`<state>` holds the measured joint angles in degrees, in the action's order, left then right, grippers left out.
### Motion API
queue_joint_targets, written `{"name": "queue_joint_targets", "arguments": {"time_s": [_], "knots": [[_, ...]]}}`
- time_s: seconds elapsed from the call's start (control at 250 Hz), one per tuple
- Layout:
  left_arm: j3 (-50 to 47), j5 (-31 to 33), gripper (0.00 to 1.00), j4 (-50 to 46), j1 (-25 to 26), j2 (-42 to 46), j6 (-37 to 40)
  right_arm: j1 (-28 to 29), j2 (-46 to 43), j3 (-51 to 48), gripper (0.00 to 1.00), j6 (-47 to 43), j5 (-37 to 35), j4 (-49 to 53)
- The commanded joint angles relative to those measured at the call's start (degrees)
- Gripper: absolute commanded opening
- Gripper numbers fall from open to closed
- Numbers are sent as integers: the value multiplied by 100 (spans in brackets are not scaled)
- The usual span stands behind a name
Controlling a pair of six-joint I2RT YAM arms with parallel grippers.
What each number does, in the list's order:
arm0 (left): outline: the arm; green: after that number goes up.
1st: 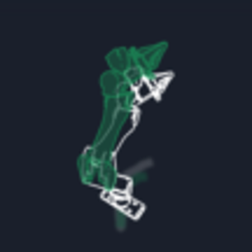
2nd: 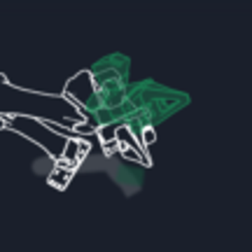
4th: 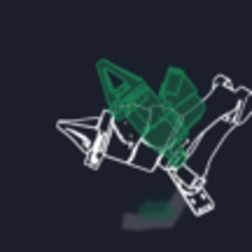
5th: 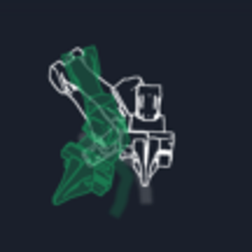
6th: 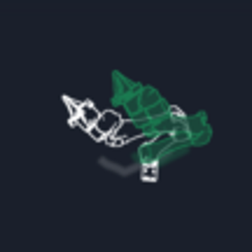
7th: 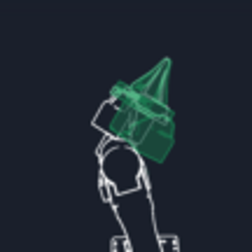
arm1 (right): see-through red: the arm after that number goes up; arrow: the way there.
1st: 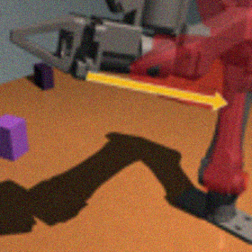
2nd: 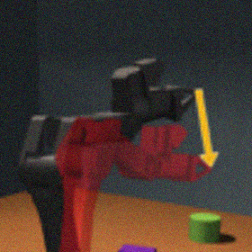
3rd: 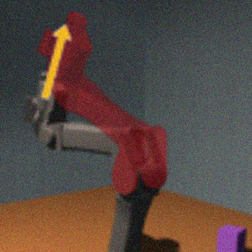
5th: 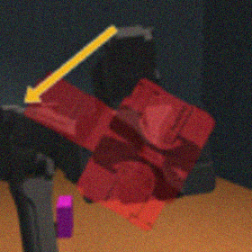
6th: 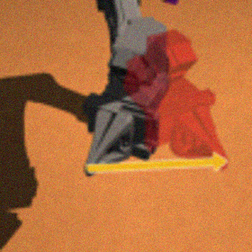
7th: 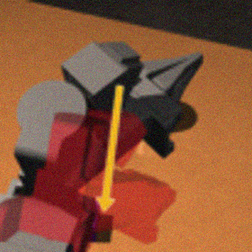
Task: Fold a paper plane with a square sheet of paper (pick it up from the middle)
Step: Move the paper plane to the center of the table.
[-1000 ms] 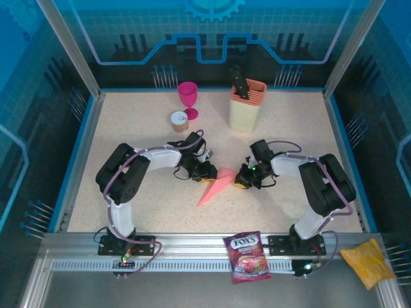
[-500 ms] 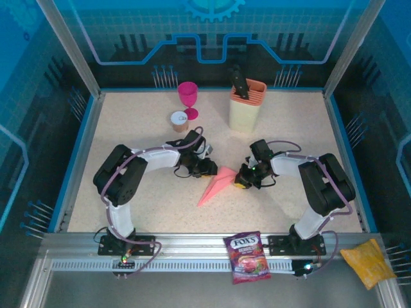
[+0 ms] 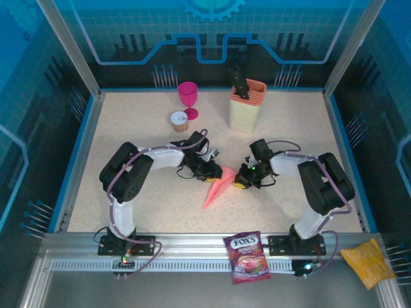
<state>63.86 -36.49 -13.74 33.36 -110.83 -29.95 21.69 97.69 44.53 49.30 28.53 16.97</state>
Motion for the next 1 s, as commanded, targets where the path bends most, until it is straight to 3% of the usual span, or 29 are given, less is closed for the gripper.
{"name": "queue_joint_targets", "arguments": {"time_s": [0.0,0.399,0.479,0.563,0.635,0.827,0.995], "knots": [[-167,-420,28,135,71,313,-44,359,643,-173,0,-22,-83,-561],[-229,47,27,99,514,256,-120,371,664,-254,0,-31,-77,-605],[-142,209,21,1,602,184,-107,377,655,-261,0,-22,-70,-613],[-108,308,9,4,645,174,-143,380,646,-244,0,-20,-70,-612],[-66,364,0,-5,645,178,-159,380,631,-222,0,-21,-70,-601],[85,797,0,-265,517,422,-223,349,336,-12,0,-139,-32,-279],[463,1693,0,-1389,83,940,131,157,-316,183,0,-297,-107,220]]}}
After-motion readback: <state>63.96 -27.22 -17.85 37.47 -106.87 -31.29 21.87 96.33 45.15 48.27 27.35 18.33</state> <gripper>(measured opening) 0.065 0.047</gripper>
